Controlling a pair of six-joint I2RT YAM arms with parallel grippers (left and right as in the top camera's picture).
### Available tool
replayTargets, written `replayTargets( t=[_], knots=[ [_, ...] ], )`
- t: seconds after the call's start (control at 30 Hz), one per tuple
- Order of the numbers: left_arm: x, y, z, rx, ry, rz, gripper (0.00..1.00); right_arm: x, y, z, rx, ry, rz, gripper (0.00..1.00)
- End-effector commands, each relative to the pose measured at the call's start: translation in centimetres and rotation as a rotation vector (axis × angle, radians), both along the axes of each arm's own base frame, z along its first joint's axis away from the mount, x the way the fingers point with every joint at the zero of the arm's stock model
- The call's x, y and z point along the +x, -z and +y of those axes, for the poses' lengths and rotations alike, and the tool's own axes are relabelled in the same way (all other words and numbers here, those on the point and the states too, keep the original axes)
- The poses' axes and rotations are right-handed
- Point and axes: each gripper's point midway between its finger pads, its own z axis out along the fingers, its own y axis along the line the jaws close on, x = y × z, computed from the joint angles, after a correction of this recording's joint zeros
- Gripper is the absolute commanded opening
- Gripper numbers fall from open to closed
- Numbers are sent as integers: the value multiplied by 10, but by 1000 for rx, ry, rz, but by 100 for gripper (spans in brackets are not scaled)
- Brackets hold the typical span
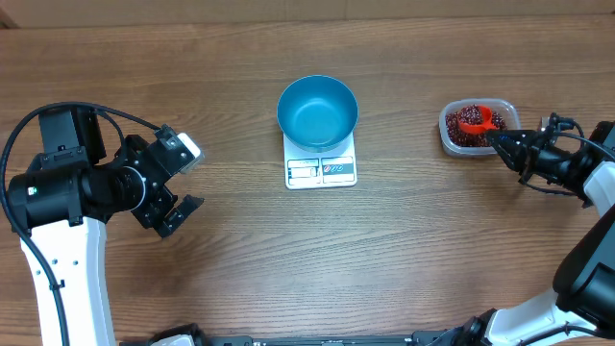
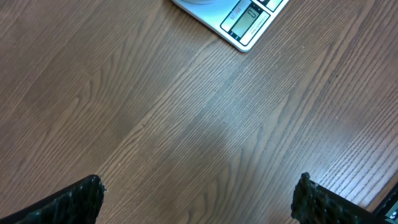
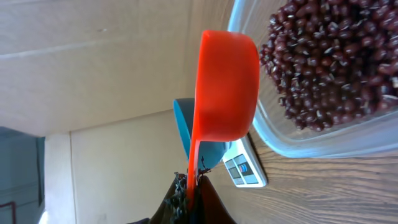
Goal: Scoop item into bowl and weigh 150g on scale
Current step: 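Carry the filled red cup left over the teal bowl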
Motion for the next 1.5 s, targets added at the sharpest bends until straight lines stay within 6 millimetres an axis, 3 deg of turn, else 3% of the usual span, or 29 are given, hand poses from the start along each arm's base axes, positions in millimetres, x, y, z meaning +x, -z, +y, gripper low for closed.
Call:
replayTargets(
  t=[0.0,0.3,0.6,1.0,1.47],
  knots=[
    [0,0,2,24,26,-9,100,0,-5,3,42,-18,-27,4],
    [0,0,2,24,26,-10,100,4,-9,20,46,-70,-52,4],
    [0,0,2,24,26,-10,100,11,-12,68,56,-186,-51,4],
    [0,0,2,24,26,-10,100,24,-31,142,99,-348,-82,4],
    [0,0,2,24,26,-10,100,15,-45,214,111,-511,-128,4]
  ],
)
